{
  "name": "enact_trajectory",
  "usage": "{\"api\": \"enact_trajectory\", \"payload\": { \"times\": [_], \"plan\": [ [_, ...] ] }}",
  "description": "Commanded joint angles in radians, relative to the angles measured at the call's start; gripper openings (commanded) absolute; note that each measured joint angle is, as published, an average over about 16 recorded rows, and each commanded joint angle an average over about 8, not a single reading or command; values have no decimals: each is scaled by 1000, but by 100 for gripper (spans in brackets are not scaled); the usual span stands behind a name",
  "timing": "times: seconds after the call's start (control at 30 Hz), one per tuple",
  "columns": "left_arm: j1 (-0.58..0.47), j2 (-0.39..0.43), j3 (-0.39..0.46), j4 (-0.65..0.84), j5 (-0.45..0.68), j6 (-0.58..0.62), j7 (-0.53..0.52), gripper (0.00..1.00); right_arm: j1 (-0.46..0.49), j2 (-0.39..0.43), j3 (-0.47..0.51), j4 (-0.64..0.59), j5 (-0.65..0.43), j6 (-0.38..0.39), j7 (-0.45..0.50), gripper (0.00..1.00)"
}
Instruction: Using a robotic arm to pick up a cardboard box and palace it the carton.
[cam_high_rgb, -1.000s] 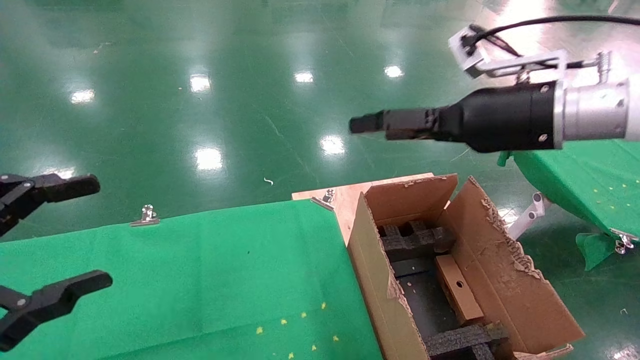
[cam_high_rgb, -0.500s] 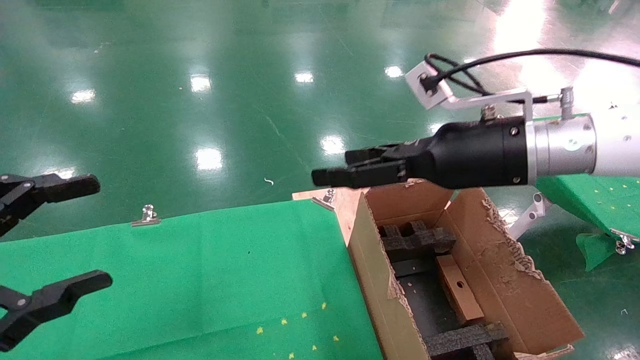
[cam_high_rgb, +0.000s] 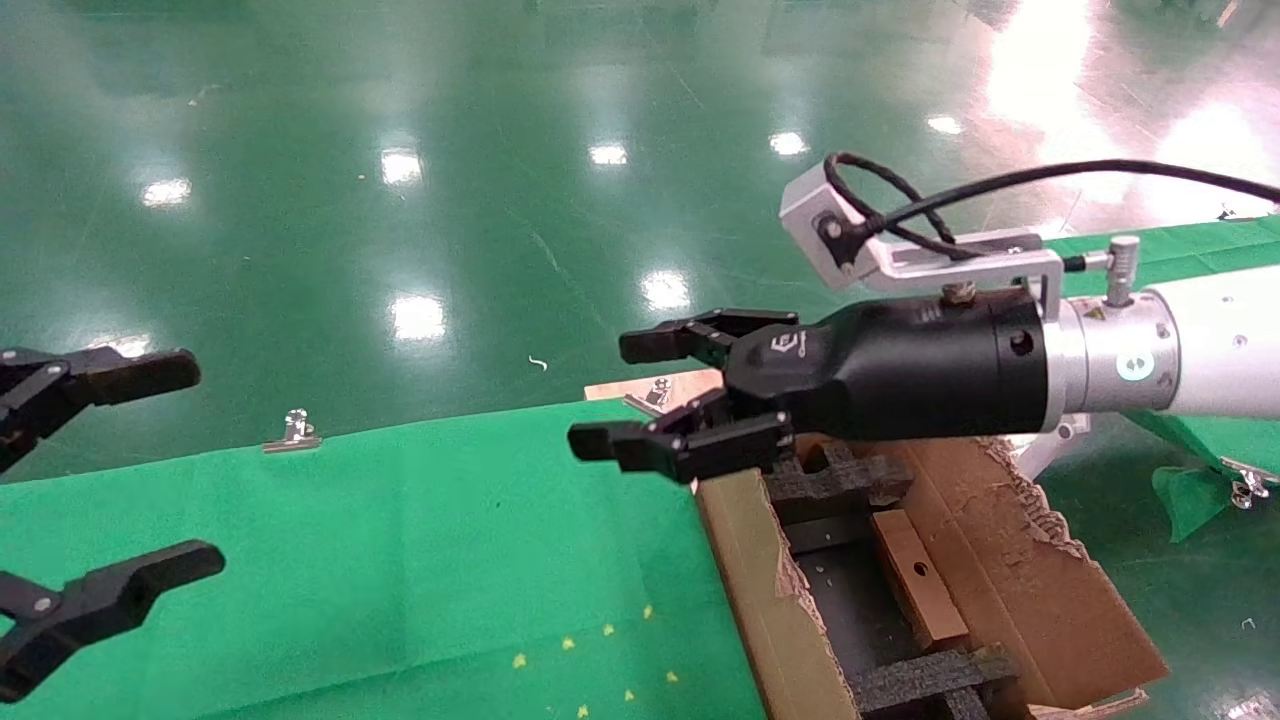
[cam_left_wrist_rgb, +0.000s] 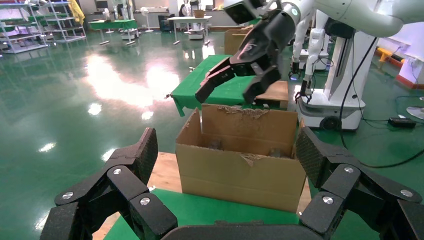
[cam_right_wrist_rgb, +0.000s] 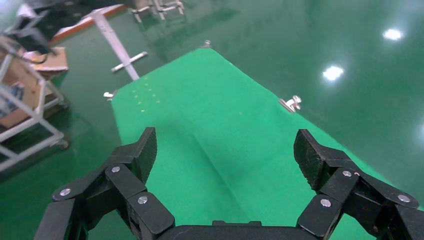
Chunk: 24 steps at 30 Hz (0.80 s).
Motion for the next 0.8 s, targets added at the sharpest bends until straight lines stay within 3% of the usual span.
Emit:
{"api": "enact_trajectory", "payload": {
  "times": [0.03, 0.8],
  "plan": [
    [0, 0, 0, 0, 0, 0, 0, 100, -26, -4, 25, 6, 16, -11, -40, 100],
    [0, 0, 0, 0, 0, 0, 0, 100, -305, -50, 301, 66, 193, -127, -470, 100]
  ]
}}
